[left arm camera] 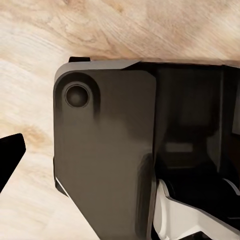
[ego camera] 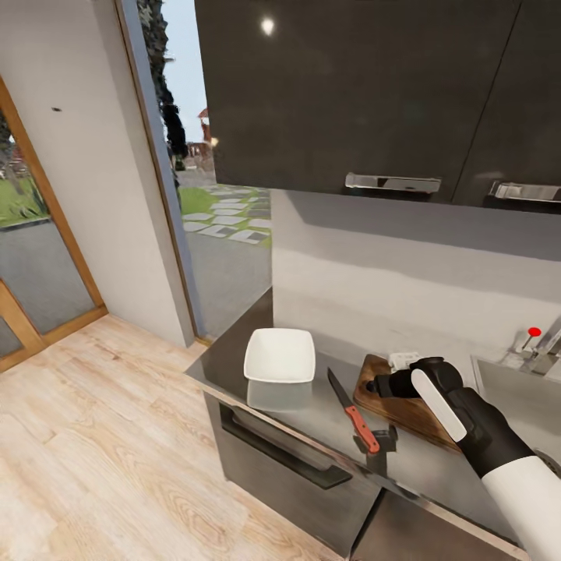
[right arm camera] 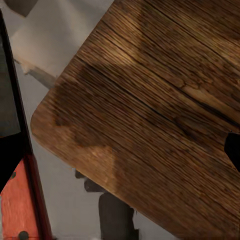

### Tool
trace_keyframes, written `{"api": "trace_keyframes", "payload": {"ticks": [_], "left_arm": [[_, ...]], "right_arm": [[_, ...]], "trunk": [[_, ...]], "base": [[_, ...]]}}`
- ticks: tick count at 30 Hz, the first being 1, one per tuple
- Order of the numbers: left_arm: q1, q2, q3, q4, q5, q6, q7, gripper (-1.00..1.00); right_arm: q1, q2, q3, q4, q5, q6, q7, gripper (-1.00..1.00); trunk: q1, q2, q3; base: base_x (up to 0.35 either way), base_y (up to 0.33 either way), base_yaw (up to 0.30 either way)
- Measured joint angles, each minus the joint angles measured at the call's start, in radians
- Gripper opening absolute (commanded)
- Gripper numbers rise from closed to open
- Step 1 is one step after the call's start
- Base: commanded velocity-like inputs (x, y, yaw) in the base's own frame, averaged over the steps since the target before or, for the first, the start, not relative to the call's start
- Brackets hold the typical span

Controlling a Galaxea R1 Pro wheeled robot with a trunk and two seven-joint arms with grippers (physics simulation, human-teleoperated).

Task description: In the kitchen, take the Vidalia onion out of the sink, dice it on the chopping board with the paring knife, put the diced onion into the bowl on the countertop, then place both the paring knife and the chopping board into the sink.

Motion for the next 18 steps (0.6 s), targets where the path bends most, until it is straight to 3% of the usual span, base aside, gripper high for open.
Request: {"api": "trace_keyframes", "payload": {"ticks": [7,18], "left_arm": [[0.000,0.000,0.000,0.000,0.000,0.000,0.000,1.00],[0.000,0.000,0.000,0.000,0.000,0.000,0.000,1.00]], "right_arm": [[0.000,0.002,0.000,0.000,0.000,0.000,0.000,1.00],[0.000,0.006,0.026,0.000,0.000,0.000,0.000,1.00]], "trunk": [[0.000,0.000,0.000],[0.000,0.000,0.000]], "base": [[-0.147,0.142,0.000],[-0.035,0.005,0.000]]}}
